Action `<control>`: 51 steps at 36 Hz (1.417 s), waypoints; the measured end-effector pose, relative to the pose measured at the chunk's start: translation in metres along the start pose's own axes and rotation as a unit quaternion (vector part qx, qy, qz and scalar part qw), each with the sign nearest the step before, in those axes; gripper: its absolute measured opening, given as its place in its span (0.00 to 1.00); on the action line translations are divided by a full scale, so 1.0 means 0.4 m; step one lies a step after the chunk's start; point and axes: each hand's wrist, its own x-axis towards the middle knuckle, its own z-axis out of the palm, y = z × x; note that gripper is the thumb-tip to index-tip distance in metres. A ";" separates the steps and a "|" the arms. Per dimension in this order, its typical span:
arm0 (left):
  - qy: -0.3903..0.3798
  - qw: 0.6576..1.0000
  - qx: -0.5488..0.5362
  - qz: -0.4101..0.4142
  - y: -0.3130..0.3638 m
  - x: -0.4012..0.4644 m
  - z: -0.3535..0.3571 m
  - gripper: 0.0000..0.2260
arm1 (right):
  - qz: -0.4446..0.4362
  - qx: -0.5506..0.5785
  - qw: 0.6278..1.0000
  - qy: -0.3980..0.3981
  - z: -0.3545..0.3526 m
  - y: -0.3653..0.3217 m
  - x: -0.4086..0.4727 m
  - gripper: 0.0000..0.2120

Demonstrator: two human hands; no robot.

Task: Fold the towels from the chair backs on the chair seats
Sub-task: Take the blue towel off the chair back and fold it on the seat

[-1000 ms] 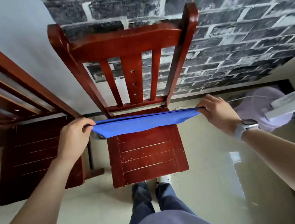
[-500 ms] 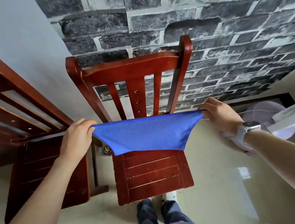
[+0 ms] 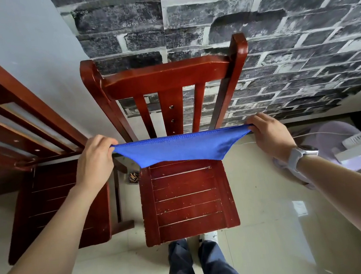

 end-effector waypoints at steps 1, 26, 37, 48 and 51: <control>-0.001 1.000 -0.002 0.002 -0.002 -0.005 0.004 0.07 | -0.002 -0.001 1.000 -0.001 0.003 0.000 -0.003 0.08; -0.330 0.943 -0.025 -0.028 -0.085 -0.521 0.492 0.10 | 0.075 -0.023 0.934 -0.347 0.500 0.112 -0.509 0.11; -0.453 0.875 -0.051 -0.163 -0.135 -0.648 0.652 0.10 | 0.113 -0.050 0.879 -0.460 0.654 0.130 -0.618 0.16; -0.274 0.850 -0.273 -0.358 -0.180 -0.396 0.638 0.10 | 0.232 0.126 0.928 -0.263 0.628 0.148 -0.340 0.11; -0.233 0.840 -0.309 -0.379 -0.193 -0.322 0.647 0.13 | 0.270 0.167 0.921 -0.223 0.632 0.144 -0.253 0.11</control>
